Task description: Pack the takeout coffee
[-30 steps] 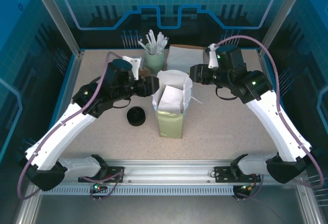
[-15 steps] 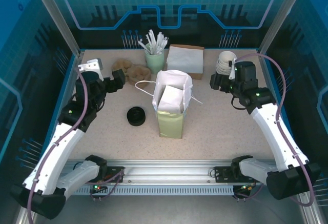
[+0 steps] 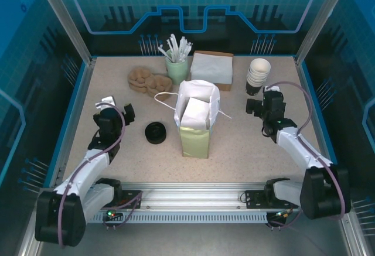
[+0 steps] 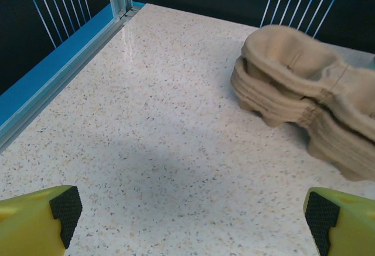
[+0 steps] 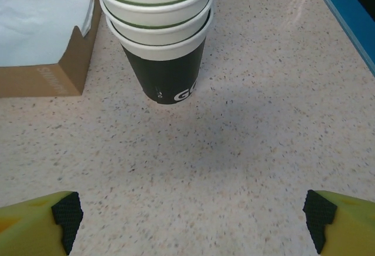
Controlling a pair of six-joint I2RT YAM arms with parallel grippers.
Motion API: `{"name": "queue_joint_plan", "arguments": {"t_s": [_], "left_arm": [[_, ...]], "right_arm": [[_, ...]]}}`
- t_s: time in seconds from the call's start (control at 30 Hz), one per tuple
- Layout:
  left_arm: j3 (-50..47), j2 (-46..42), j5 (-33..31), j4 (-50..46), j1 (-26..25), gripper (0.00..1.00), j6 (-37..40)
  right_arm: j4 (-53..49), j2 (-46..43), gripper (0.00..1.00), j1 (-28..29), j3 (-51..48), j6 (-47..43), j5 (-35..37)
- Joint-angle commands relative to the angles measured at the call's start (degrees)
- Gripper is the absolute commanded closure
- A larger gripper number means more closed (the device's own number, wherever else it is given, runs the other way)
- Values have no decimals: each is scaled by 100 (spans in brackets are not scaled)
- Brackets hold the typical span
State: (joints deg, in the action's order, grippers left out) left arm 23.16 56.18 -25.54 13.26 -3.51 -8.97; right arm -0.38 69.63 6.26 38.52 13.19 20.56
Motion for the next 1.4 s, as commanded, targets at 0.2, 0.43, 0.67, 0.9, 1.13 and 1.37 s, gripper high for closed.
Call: {"name": "queue_joint_plan", "arguments": {"t_s": [0.2,0.43,0.67,0.9,1.13,1.37], "left_arm": [[-405,1417,696,2254,386,1,391],[-191,2129,1341,2825,482,1,519],[-394,3139,1776,4258,483,1,519],[-245,3242,1805,4099,415,1,660],[-156,3249,1827,3954,319,1,803],[-119,3254,1952,3878,307,1,857]], "right_arm": [[2893,546,0,-214,-749,-966,-880],[2563,675,0,-536,-737,-773,-1085],[3462,924,0,-598,-1212,-901,-1548],[4412,1676,0,-342,-1374,-1334,-1793],[4304,1657,0,-338,-1352,-1386,-1946],[4292,1651,0,-341,-1347,-1383,-1948]]}}
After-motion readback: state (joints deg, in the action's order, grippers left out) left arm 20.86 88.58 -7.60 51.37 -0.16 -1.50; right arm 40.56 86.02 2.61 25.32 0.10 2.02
